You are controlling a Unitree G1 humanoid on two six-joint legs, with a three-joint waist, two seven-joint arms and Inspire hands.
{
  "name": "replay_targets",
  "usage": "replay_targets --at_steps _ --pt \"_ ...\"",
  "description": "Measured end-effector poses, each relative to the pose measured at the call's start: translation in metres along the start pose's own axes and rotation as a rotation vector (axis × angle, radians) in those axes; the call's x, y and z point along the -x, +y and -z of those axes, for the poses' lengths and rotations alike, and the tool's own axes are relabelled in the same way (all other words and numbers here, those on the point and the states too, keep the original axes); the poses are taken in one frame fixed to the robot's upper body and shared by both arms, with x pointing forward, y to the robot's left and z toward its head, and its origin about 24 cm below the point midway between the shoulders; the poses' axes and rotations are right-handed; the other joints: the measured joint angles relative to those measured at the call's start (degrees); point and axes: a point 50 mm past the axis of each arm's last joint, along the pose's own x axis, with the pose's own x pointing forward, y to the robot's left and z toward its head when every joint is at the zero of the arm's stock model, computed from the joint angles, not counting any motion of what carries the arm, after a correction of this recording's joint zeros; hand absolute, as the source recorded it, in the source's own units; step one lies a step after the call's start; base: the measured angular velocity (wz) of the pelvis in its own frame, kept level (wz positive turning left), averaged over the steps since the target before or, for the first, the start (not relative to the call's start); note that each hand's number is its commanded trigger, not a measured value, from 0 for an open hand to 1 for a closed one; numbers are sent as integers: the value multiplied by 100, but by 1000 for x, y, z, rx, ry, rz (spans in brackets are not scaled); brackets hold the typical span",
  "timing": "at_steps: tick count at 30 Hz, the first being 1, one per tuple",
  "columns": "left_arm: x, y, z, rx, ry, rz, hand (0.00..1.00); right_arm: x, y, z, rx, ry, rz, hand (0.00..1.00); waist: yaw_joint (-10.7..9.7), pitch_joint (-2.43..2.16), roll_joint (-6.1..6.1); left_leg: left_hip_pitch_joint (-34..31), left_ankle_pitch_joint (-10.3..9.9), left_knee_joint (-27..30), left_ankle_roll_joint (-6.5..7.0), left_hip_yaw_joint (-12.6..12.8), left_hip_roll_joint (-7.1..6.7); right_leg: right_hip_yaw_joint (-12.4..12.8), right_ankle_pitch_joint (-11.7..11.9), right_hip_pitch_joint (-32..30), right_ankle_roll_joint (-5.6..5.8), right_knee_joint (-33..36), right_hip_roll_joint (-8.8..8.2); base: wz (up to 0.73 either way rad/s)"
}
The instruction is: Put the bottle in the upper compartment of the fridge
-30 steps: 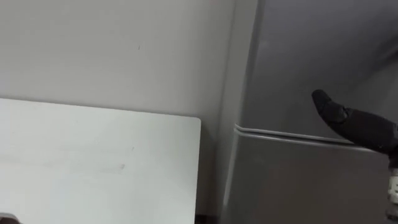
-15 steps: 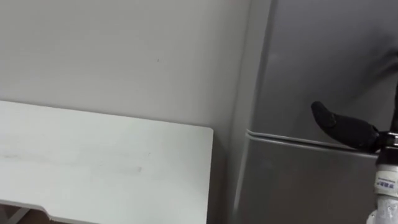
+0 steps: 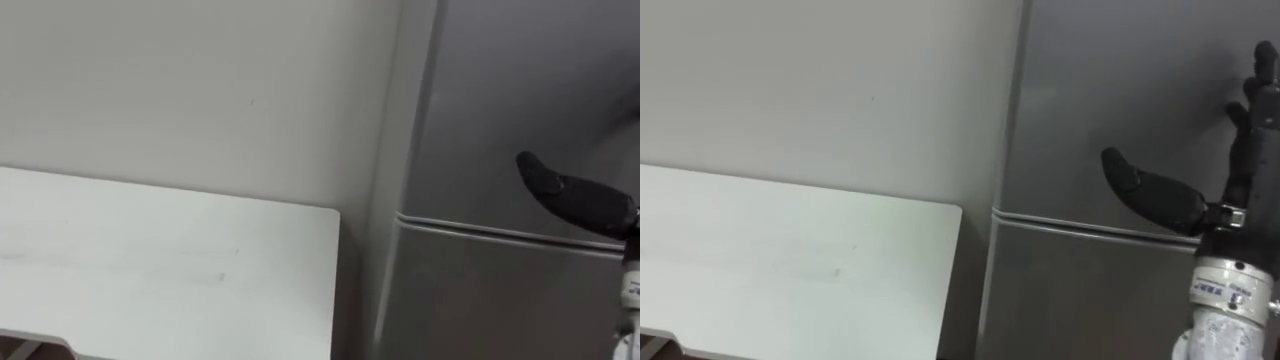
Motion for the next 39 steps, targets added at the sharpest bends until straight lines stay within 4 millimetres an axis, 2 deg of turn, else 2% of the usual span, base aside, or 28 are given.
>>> replay_targets --at_steps 5,8,11,16,20,23,25,26,27,29,32,35,39 --pt "1 5 5 28 -1 -42 0 -7 -21 0 26 8 106 0 -141 -6 5 -37 5 -81 -3 -7 -3 -64 9 -26 3 2 1 0" --pt "1 7 5 35 -3 -71 0 -1 -47 9 58 68 205 0 -148 -19 -6 -20 8 -142 -10 8 6 -104 9 -55 4 6 6 0" --pt "2 5 6 51 -7 -74 0 7 -66 16 81 111 266 0 -185 -16 37 -24 9 -207 -12 35 5 -103 6 -96 8 4 6 -5" --pt "3 8 6 81 -12 -106 0 15 -92 23 124 176 364 0 -397 -8 10 -42 11 -262 -15 47 -1 -99 -8 -154 32 11 6 0" --pt "3 9 5 83 -26 -110 0 18 -107 23 139 187 454 0 -493 -3 -13 -17 13 -306 -17 64 -2 -57 -9 -154 33 7 10 -5" --pt "3 9 4 95 -41 -110 0 27 -125 25 162 212 536 0 -510 1 -46 44 13 -344 -17 100 -1 36 -9 -122 33 -2 22 -7" --pt "5 9 6 95 -44 -112 0 36 -137 29 172 252 574 0 -571 -5 -57 76 11 -375 -17 124 3 45 -12 -110 37 1 25 -5" --pt "5 9 6 96 -48 -114 0 39 -140 32 177 271 581 0 -596 7 -45 70 11 -381 -17 125 3 54 -12 -113 37 1 25 0" --pt "6 10 6 98 -50 -121 0 48 -148 40 195 322 601 0 -589 18 -56 66 9 -398 -17 127 5 58 -12 -117 37 7 24 -3" --pt "6 9 6 103 -50 -127 0 62 -158 53 188 417 644 0 -570 4 -97 53 7 -398 -17 139 2 69 -12 -142 38 11 22 -6" --pt "6 8 5 106 -51 -128 0 82 -172 66 172 536 729 0 -594 -10 -41 23 6 -379 -16 157 0 77 -12 -170 38 6 18 -2" --pt "6 8 5 121 -51 -133 0 104 -183 76 169 626 801 0 -596 2 32 76 7 -393 -16 190 0 77 -12 -122 38 3 20 0" --pt "7 4 -3 136 -94 -139 0 144 -191 93 158 792 894 0 -572 5 160 73 8 -393 -15 195 -10 186 -20 -152 42 5 19 -4"
